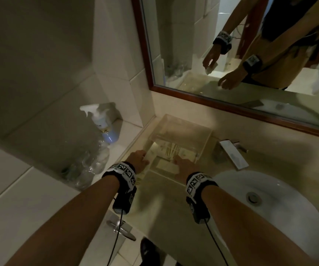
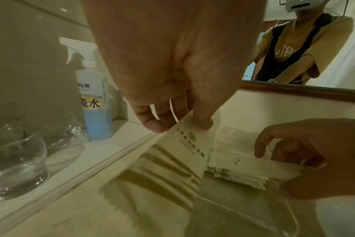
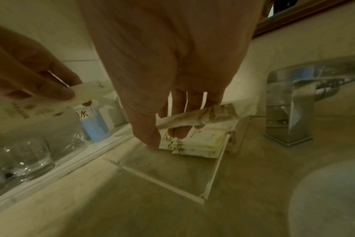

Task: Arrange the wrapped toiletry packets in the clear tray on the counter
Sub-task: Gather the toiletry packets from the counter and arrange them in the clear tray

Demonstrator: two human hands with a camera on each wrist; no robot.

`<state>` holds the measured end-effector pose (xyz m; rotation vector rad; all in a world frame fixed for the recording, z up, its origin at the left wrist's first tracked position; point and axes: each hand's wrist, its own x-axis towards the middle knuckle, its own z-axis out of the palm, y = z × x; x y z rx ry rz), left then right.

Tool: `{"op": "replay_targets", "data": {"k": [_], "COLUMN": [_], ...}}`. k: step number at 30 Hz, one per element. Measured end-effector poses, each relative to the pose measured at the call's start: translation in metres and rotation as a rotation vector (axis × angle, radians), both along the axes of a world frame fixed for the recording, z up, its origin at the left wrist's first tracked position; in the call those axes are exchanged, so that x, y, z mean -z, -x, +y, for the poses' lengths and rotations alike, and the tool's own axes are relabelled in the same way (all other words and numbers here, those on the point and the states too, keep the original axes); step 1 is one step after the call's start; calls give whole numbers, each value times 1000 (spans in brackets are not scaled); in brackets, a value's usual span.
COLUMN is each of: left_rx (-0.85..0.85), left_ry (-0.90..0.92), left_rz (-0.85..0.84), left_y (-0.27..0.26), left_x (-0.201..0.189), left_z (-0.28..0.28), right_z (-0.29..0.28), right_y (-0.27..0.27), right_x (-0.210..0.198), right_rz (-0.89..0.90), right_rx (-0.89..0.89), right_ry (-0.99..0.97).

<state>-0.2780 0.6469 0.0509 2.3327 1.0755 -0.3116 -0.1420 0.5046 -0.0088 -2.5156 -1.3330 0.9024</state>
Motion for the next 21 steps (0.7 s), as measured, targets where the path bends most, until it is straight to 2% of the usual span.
{"op": "replay_targets", "data": {"k": [3, 8, 21], "left_rx": [15, 40, 143], "left_ry": [12, 21, 118], "left_rz": [39, 5, -90], "left_y": [0, -5, -21], "left_x": [12, 29, 59], "left_z": [13, 44, 110], "right_z": [10, 31, 91], "right_y": [5, 7, 18], "right_x": [13, 35, 66], "right_rz": [-54, -173, -216], "right_rx": [-38, -18, 90], "right_ry": [25, 23, 8]}}
